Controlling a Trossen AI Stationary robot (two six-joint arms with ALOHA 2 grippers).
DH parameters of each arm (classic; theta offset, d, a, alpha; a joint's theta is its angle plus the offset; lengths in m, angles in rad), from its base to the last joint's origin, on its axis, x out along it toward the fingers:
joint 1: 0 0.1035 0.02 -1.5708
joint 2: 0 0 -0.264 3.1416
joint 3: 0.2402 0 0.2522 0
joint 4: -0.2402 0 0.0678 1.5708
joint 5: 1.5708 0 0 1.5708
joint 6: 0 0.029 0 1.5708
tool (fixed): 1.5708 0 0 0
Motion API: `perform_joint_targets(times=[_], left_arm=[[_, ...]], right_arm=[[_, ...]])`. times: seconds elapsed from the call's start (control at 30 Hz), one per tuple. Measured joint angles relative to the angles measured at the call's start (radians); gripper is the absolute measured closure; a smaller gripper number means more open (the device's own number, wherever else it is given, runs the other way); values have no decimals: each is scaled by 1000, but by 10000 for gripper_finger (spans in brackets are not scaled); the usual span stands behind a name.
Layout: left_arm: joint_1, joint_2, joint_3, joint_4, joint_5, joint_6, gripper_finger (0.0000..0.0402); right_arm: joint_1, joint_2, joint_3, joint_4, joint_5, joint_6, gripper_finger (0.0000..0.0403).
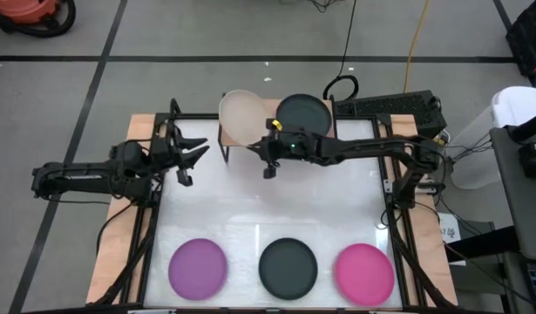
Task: Place and stack plates onto a shelf
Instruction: Put the gray plate on the shelf
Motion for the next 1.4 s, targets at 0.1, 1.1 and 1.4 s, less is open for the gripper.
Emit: perform_joint_targets(times=[0.1,1.1,1.4], left_arm=[[0,7,0,2,0,-1,295],[0,26,0,2,0,-58,295],[0,26,0,2,0,-64,295]], right_arm=[[-18,29,0,8,-5,4,403],[-58,70,1,-75,-74,63,402],[-58,70,0,-74,-21,67,400]])
